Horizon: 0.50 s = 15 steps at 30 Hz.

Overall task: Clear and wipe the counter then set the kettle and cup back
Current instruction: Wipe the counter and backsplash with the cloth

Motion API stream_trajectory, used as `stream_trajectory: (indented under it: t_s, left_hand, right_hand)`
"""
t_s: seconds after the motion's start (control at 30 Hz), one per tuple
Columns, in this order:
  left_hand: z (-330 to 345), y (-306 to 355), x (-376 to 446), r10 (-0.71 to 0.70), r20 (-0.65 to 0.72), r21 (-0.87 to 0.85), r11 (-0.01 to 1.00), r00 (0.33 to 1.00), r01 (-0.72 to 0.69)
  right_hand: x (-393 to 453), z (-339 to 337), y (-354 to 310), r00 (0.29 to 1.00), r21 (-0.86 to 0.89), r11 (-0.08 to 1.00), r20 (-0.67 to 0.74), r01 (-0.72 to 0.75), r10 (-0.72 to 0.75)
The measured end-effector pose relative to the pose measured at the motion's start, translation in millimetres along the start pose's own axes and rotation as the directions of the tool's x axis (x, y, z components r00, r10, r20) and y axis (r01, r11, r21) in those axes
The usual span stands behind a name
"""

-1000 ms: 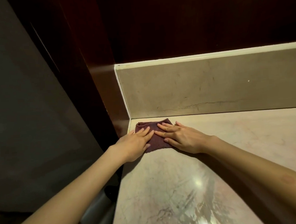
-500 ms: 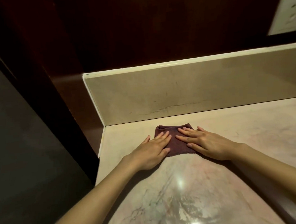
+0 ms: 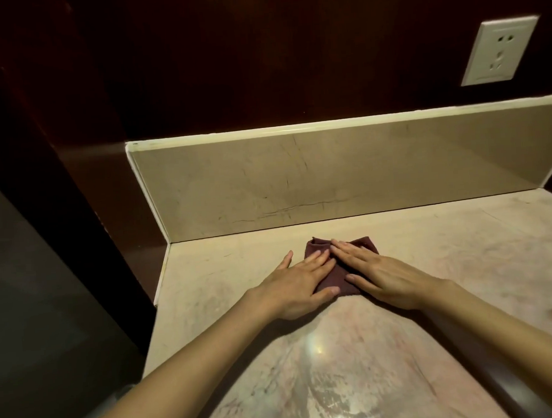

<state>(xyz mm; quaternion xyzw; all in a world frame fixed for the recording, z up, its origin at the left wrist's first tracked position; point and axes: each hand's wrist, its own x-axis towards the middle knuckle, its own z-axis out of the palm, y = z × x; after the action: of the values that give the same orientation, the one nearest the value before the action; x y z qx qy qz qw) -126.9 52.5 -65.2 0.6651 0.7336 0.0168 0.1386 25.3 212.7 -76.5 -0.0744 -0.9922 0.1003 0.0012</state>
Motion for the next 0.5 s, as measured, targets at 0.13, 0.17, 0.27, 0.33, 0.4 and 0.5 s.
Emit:
stream_trajectory:
  t_s: [0.13,0.17,0.27,0.33,0.4,0.5]
  left_hand:
    - [-0.6,-16.0,-16.1,-0.014,0.013,-0.050,0.999,1.000,0.015]
    - [-0.6,-21.3,-22.2,-0.020,0.011,-0.067,0.998,1.000,0.021]
    - [0.0,-41.1,-47.2,-0.056,-0.003,-0.122,0.991,0.998,0.055]
    - [0.5,-56.2,-70.8,-0.093,-0.004,-0.148,0.985,0.996,0.091]
    - [0.9,-68.4,-96.7,-0.127,-0.006,-0.162,0.979,0.992,0.125]
    - [2.6,-83.7,-137.8,-0.200,-0.006,-0.202,0.960,0.980,0.195]
  right_hand:
    - [14.9,8.9,-15.4,0.998,-0.012,1.000,0.056,0.025,-0.024]
    - [18.9,9.8,-21.5,0.997,-0.009,0.999,0.061,0.038,-0.038]
    - [33.0,14.8,-43.4,0.993,0.009,0.995,0.061,0.098,-0.098]
    - [46.1,19.3,-62.8,0.989,0.015,0.991,0.069,0.133,-0.134]
    - [60.6,23.0,-84.6,0.983,0.034,0.986,0.079,0.163,-0.165]
    - [80.7,29.5,-121.3,0.966,0.049,0.970,0.095,0.236,-0.240]
